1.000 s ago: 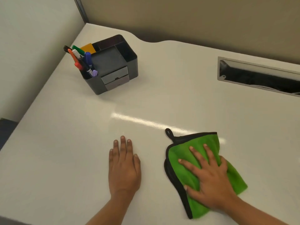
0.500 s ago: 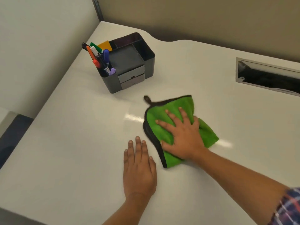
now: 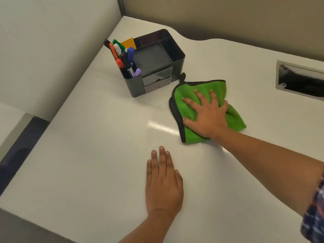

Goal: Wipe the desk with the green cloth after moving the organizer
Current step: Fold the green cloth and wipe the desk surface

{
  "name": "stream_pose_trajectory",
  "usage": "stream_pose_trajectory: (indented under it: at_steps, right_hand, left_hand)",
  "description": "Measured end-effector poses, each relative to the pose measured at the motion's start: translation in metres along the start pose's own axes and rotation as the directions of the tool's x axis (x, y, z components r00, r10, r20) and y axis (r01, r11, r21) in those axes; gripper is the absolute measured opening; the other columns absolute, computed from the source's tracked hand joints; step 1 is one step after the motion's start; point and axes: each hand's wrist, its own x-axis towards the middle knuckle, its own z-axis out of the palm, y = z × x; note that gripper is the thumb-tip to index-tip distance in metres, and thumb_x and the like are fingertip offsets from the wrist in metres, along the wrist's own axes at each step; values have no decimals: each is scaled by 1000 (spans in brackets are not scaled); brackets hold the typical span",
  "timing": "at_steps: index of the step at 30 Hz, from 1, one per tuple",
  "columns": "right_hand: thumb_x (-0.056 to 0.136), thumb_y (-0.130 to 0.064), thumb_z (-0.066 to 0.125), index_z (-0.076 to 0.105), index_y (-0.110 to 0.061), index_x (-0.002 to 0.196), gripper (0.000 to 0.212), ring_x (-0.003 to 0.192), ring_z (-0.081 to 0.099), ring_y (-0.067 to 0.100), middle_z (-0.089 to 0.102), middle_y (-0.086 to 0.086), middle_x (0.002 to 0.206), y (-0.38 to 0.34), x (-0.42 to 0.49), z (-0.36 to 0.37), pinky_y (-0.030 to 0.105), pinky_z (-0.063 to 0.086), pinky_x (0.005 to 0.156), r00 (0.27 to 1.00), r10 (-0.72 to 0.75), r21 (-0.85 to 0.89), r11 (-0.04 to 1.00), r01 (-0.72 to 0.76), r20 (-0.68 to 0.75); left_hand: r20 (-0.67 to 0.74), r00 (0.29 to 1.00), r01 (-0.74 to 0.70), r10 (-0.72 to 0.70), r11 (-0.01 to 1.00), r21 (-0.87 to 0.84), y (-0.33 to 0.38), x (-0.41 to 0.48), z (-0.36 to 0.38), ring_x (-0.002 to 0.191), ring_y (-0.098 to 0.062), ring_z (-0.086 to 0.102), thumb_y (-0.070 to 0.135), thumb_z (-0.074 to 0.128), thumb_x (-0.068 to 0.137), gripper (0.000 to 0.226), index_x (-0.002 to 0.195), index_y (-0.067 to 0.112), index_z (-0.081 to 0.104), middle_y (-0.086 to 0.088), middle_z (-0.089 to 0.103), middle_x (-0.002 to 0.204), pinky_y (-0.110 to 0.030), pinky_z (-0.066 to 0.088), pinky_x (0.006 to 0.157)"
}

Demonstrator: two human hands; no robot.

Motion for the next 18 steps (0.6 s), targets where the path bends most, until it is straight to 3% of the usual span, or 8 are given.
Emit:
stream_pose_trajectory:
  at_steps: [5,11,14,16,18]
  right_hand:
    - [77,-75,41,32,-55,146,72,151,18,39,32,-5,163,-43,-49,11,70,18,110,901,-434,-32,900,434,5]
    - [77,-74,49,28,-56,149,77,154,11,31,25,-12,165,39,-133,21,66,22,109,860,-510,-21,860,510,37]
    - [73,-73,52,28,-58,147,79,153,16,31,29,-12,163,60,-125,16,64,26,107,914,-402,-7,915,403,50]
    - [72,-74,50,32,-58,144,76,151,20,34,34,-9,161,48,-110,11,63,29,104,979,-202,12,979,202,25]
    - [72,-75,47,35,-56,143,74,149,21,37,35,-7,161,27,-100,9,63,27,104,999,-33,22,999,33,1]
  left_hand:
    - [-35,999,17,-19,999,-51,0,-1,-3,148,-28,19,26,28,96,60,150,0,24,-14,22,159,-41,14,116]
    - [-39,998,38,-41,997,-65,1,-1,-3,149,-25,14,27,26,96,61,151,1,17,-13,16,161,-39,8,117]
    - [-35,999,36,-38,998,-49,1,-1,-1,150,-26,12,28,25,96,62,151,2,16,-12,13,161,-40,9,118]
    - [-39,999,24,-25,999,-28,-1,-1,1,150,-27,12,28,24,96,61,151,1,18,-13,14,161,-40,8,118]
    - [-42,999,24,-25,1000,-13,-3,-1,4,150,-26,9,28,22,96,61,151,2,17,-13,12,161,-40,6,120]
